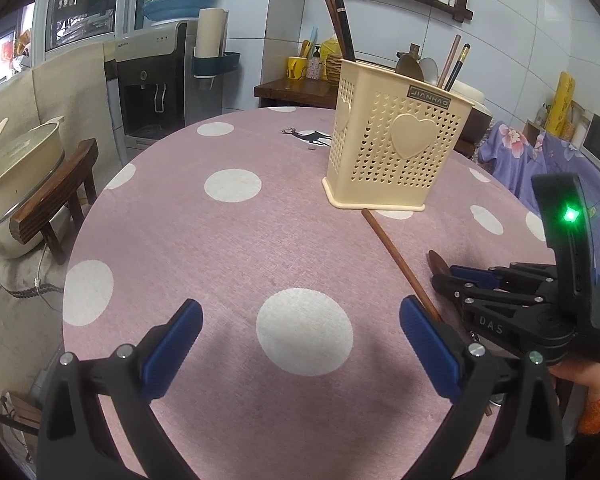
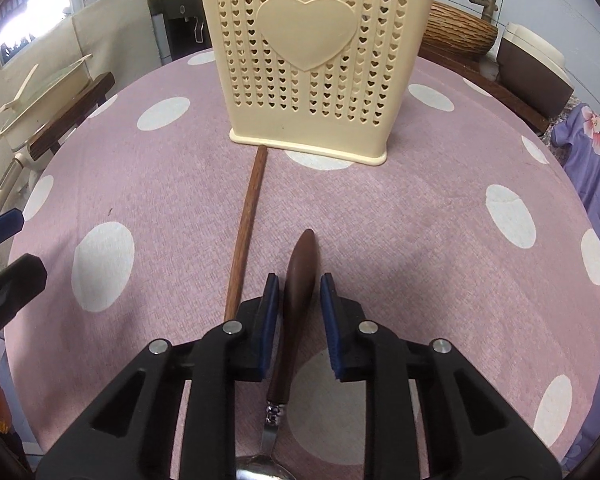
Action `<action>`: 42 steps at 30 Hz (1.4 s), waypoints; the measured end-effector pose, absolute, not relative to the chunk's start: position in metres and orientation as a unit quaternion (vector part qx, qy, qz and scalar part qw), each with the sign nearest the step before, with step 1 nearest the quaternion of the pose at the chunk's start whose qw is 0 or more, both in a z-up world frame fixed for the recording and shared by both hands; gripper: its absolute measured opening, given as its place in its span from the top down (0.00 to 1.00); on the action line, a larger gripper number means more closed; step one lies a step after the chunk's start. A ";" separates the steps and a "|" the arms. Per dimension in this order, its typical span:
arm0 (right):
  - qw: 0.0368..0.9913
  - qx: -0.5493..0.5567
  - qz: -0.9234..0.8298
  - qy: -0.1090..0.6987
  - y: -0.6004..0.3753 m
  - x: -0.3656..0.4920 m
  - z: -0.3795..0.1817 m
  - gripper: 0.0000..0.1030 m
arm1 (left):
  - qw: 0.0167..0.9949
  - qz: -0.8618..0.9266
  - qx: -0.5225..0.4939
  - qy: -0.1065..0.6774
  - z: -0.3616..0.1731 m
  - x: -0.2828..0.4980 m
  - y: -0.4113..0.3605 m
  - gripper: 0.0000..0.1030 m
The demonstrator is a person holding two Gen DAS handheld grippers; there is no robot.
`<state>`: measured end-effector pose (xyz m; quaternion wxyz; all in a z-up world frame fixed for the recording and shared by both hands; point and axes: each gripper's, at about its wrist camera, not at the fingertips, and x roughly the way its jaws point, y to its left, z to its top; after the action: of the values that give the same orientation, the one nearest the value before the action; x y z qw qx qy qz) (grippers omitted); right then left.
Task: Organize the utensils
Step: 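Close the right tool on the wooden-handled spoon handle, then align the left tool over the brown chopstick while the right tool holds the spoon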
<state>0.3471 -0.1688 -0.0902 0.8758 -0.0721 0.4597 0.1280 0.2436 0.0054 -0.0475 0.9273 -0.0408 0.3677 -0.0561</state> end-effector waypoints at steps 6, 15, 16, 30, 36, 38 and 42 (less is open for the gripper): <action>0.874 -0.082 0.139 0.458 -0.168 0.347 -0.090 0.84 | 0.925 -0.056 -0.031 0.375 -0.049 0.247 0.000 0.05; 0.875 -0.088 0.124 0.460 -0.209 0.344 -0.090 0.84 | 0.909 -0.101 -0.033 0.402 -0.053 0.260 -0.019 0.05; 0.876 -0.081 0.117 0.461 -0.219 0.344 -0.090 0.84 | 0.907 -0.105 -0.034 0.406 -0.054 0.262 -0.021 0.05; 0.883 -0.044 0.096 0.457 -0.254 0.342 -0.092 0.84 | 0.881 -0.119 -0.025 0.457 -0.065 0.310 -0.068 0.24; 0.884 -0.040 0.098 0.456 -0.255 0.342 -0.091 0.84 | 0.878 -0.109 -0.010 0.466 -0.075 0.323 -0.082 0.25; 0.884 -0.038 0.100 0.455 -0.255 0.341 -0.092 0.84 | 0.874 -0.110 -0.009 0.473 -0.080 0.322 -0.083 0.30; 0.885 -0.037 0.101 0.454 -0.256 0.341 -0.092 0.84 | 0.875 -0.114 0.018 0.470 -0.082 0.303 -0.088 0.30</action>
<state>0.3415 -0.2560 -0.0920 0.8846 -0.0374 0.4536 0.1013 0.3032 -0.0885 -0.0817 0.8754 0.0177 0.4695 -0.1140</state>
